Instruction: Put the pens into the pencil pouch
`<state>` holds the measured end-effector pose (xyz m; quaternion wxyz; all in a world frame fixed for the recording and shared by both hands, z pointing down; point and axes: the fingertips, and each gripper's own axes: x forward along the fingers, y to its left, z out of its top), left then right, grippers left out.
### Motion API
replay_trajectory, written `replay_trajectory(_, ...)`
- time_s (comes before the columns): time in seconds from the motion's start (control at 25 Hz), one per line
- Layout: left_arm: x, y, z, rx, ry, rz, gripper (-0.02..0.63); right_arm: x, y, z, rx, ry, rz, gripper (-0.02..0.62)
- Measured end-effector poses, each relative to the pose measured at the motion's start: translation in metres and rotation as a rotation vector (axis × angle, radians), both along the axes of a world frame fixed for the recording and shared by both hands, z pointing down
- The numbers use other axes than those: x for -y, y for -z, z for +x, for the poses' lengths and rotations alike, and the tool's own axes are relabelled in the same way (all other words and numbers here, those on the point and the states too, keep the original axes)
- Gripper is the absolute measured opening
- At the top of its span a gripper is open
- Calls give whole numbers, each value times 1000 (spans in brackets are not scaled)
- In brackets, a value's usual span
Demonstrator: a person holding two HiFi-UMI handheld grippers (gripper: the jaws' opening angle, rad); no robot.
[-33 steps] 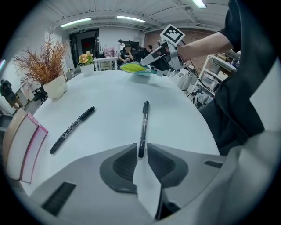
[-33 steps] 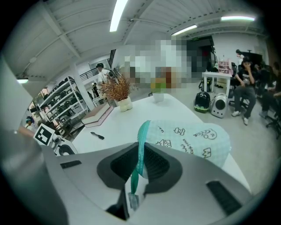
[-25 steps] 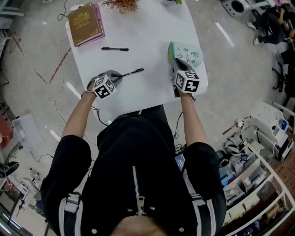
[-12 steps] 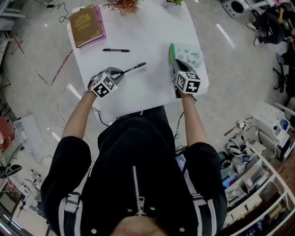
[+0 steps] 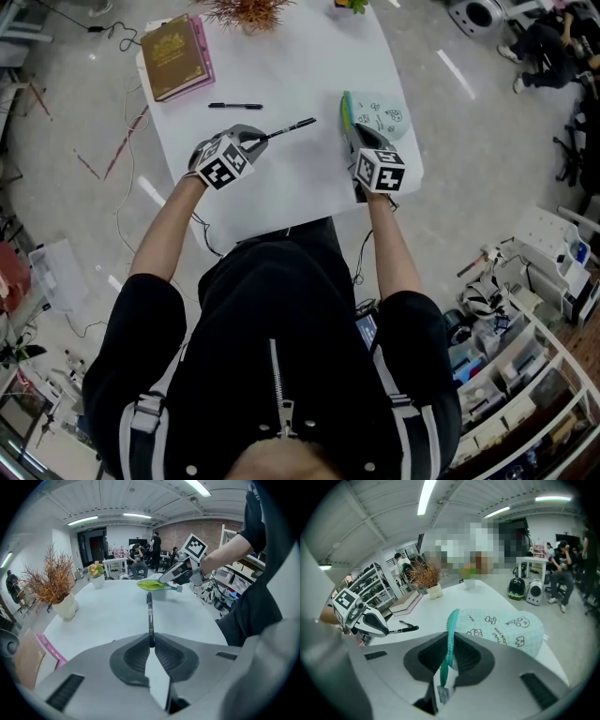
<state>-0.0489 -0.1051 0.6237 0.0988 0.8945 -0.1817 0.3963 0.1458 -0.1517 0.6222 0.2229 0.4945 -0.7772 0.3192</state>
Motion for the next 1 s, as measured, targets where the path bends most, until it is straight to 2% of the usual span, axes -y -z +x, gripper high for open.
replay_trajectory(0.44, 28, 9, 46, 7, -64, -1, 48, -2, 6, -4, 18, 11, 12, 44)
replay_trajectory(1.0, 35, -4, 101, 20, -123, -34, 48, -17, 6, -12, 33, 68, 2, 44)
